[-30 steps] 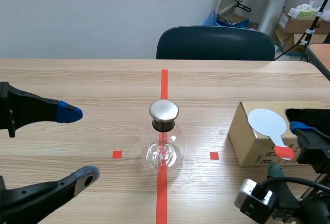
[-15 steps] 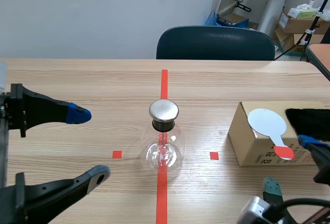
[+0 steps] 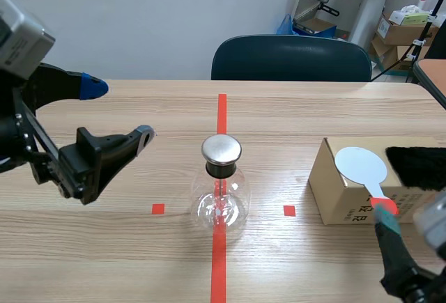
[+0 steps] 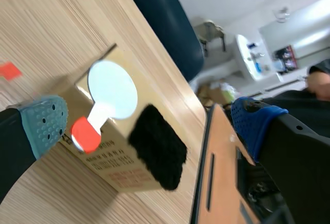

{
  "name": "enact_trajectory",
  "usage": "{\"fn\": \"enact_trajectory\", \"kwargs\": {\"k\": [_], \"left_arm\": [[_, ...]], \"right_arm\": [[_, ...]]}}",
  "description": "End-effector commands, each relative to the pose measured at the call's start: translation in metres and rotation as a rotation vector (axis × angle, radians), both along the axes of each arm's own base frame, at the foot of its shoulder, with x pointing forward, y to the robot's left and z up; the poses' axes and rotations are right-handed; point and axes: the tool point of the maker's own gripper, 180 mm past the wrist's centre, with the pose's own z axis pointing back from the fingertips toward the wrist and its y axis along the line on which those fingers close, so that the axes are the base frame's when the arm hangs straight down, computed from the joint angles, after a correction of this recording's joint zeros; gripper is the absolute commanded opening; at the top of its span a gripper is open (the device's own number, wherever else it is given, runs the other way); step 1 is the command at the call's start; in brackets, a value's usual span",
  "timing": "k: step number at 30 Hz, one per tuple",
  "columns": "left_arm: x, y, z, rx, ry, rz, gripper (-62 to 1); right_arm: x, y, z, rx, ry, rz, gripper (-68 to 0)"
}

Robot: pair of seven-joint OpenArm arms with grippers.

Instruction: Do the electroscope experiment

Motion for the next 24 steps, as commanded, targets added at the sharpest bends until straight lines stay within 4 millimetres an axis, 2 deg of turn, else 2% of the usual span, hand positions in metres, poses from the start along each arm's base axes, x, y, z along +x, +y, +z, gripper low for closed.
{"fn": "enact_trajectory", "kwargs": {"k": [1,7,11,15,19,24], "left_arm": [[-0.001,-0.002,0.000,-0.005,-0.008,0.008,-3.4],[0.012,0.017,0.007,0.027,-0.098,0.127,-3.4],[0.012,0.037,0.002,0.056,-0.115,0.233,-3.4],[-0.001,0.057,-0.010,0.038,-0.085,0.339,-3.4],[-0.021,0.069,-0.026,0.051,-0.043,0.389,-3.4],[-0.049,0.072,-0.021,0.011,-0.062,0.394,-3.4]], "right_arm": [[0.005,-0.002,0.009,0.024,0.001,0.023,0.4],[0.010,0.011,0.018,0.174,0.146,0.157,0.4],[0.007,0.020,0.020,0.274,0.255,0.246,0.4],[0.006,0.025,0.028,0.362,0.328,0.321,0.4],[-0.001,0.032,0.033,0.391,0.382,0.404,0.4],[-0.011,0.041,0.035,0.432,0.436,0.474,0.4]]}}
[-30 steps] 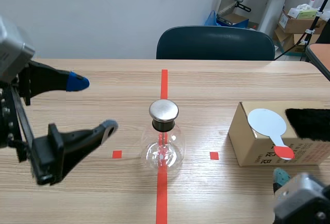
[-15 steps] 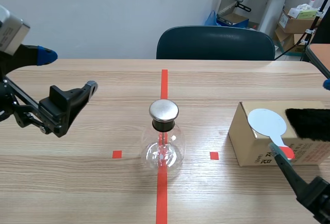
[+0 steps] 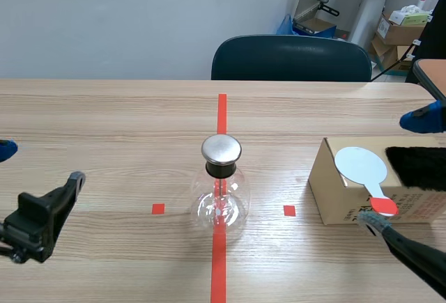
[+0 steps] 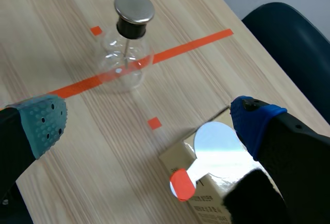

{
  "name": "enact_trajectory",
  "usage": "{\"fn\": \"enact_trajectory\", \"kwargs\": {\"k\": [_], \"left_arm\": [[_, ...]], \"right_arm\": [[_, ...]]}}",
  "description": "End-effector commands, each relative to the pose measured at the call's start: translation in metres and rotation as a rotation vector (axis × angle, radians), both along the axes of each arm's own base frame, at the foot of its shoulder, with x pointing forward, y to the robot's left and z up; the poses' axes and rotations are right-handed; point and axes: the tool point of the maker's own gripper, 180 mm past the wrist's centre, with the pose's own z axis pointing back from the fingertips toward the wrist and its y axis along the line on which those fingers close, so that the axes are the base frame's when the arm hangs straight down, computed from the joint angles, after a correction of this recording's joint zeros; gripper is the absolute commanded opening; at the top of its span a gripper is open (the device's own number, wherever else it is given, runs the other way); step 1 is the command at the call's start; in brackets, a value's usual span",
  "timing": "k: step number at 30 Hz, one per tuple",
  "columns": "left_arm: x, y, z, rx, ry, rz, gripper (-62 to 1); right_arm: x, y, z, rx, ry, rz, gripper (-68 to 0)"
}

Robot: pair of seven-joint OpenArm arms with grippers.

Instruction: Do the electroscope experiment

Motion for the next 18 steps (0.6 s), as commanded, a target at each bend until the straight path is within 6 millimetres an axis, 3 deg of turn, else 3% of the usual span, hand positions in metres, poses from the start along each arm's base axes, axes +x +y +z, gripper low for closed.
{"fn": "enact_trajectory", "kwargs": {"k": [1,9,18], "left_arm": [[-0.003,-0.008,0.020,-0.029,-0.061,-0.020,-3.4],[-0.036,-0.019,0.043,-0.110,-0.103,-0.008,-3.4],[-0.029,-0.017,0.040,-0.122,-0.082,0.063,-3.4]], "right_arm": [[0.003,0.004,0.010,0.044,-0.016,0.017,0.4],[0.015,0.004,0.008,0.066,0.024,-0.032,0.4],[0.015,0.022,-0.007,0.087,0.092,-0.042,0.4]]}}
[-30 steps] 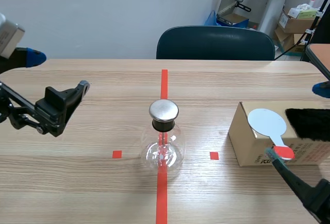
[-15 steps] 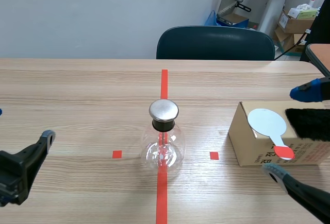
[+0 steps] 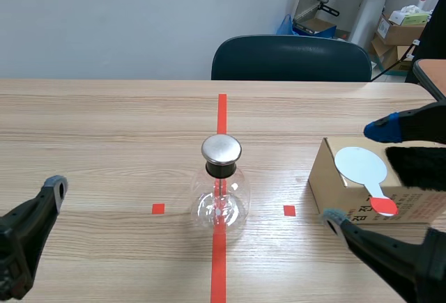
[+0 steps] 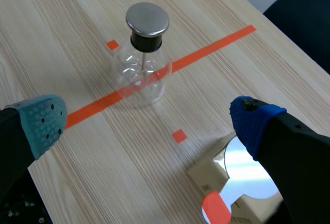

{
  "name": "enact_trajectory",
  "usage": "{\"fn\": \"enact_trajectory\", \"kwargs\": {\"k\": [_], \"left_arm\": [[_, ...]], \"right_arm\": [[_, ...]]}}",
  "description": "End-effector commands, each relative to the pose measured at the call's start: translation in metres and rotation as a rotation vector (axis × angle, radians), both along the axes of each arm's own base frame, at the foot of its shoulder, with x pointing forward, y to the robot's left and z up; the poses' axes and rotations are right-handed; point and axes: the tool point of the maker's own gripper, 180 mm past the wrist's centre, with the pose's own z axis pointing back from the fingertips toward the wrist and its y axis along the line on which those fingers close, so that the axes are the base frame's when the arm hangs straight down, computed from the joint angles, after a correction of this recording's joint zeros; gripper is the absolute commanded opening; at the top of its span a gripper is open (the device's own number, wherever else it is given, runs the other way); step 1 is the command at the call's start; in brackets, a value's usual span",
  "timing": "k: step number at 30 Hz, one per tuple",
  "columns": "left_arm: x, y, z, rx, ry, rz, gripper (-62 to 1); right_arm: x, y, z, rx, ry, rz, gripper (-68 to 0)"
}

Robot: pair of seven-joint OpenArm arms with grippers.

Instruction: Do the electroscope experiment

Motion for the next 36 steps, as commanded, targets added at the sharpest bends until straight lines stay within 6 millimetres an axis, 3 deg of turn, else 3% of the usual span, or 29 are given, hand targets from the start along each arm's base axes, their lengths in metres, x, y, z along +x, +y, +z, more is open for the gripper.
{"fn": "enact_trajectory", "kwargs": {"k": [1,8,27,36], "left_arm": [[0.006,-0.004,0.007,-0.008,-0.024,-0.010,-3.4],[0.018,-0.002,0.007,0.028,-0.024,-0.006,-3.4],[0.018,-0.001,0.009,0.046,-0.037,-0.004,-3.4],[0.018,-0.001,0.009,0.042,-0.035,-0.003,-3.4]], "right_arm": [[0.002,0.001,0.004,0.011,-0.010,0.001,0.4],[0.002,0.000,0.001,0.002,-0.003,-0.003,0.4],[0.008,-0.012,0.006,-0.006,-0.011,-0.046,0.4],[0.008,-0.015,-0.001,-0.038,0.015,-0.053,0.4]]}}
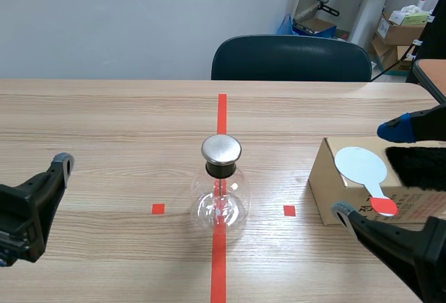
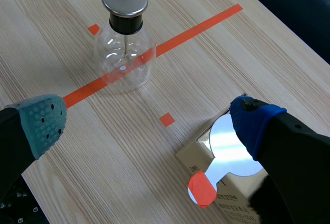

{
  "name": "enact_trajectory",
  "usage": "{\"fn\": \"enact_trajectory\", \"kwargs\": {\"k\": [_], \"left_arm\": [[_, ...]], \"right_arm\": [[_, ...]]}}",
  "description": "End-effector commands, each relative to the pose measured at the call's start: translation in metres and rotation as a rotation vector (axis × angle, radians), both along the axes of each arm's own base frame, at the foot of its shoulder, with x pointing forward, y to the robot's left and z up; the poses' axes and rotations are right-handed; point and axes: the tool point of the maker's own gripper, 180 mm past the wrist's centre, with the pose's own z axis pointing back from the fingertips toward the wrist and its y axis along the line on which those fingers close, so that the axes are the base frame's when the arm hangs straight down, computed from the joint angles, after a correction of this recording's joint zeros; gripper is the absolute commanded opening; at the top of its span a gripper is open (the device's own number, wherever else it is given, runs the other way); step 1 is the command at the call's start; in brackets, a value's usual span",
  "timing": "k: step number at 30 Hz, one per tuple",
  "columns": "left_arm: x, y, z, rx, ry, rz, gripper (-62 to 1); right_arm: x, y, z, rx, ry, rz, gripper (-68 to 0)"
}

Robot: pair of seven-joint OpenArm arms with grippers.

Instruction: Do the electroscope experiment

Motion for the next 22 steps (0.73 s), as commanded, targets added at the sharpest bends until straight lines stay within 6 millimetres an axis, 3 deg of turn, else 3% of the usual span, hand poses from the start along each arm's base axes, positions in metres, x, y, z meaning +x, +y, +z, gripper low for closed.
{"fn": "enact_trajectory", "kwargs": {"k": [1,22], "left_arm": [[-0.0011,-0.0026,0.0041,-0.006,-0.012,-0.010,-3.4],[-0.0011,-0.0026,0.0041,-0.006,-0.012,-0.011,-3.4]], "right_arm": [[0.0005,-0.0002,0.0030,0.007,-0.005,0.005,0.4],[0.0006,0.0005,0.0042,0.019,-0.003,0.003,0.4]]}}
